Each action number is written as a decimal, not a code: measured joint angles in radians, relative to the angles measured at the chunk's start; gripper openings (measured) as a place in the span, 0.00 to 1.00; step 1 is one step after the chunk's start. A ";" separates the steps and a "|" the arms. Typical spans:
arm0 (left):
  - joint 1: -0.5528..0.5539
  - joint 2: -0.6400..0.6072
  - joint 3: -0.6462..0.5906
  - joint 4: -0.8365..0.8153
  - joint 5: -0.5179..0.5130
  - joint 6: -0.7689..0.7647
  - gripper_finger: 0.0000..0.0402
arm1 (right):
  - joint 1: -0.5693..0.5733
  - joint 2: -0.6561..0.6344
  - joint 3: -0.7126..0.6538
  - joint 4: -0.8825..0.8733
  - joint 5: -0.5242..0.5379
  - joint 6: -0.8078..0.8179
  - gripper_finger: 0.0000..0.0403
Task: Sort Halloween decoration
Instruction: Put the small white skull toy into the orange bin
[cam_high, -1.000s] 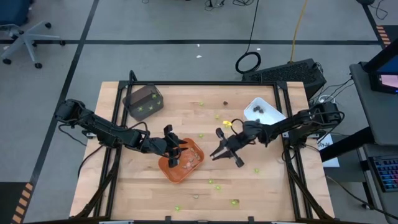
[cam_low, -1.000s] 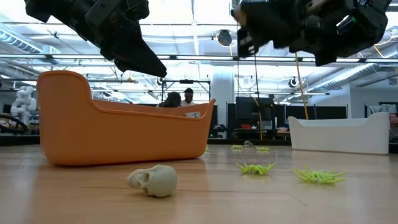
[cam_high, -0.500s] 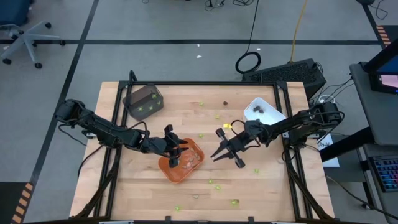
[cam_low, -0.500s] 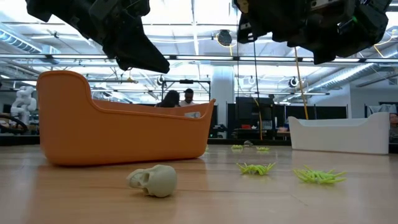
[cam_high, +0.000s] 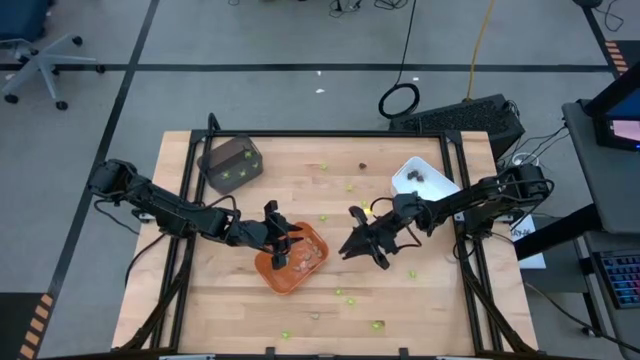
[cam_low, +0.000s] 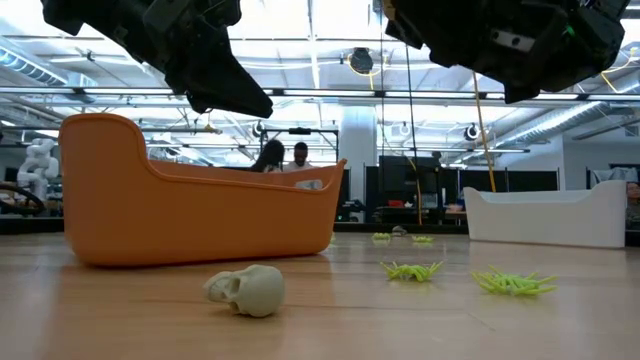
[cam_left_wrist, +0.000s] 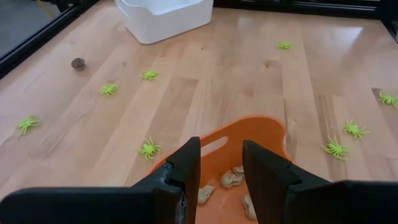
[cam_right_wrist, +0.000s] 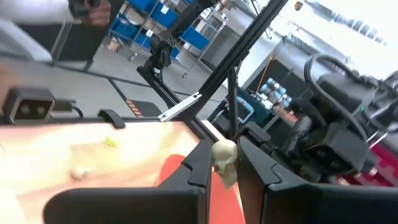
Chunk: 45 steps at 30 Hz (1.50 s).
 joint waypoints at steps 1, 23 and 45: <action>0.000 0.000 0.000 0.000 0.000 0.000 0.29 | 0.000 0.000 0.000 0.000 0.000 -0.024 0.07; 0.000 0.000 0.000 0.000 0.000 0.000 0.29 | 0.000 0.000 0.000 0.004 0.002 0.168 0.07; -0.080 0.000 0.000 0.083 -0.050 -0.028 0.29 | 0.000 0.000 0.001 -0.019 0.139 0.886 0.07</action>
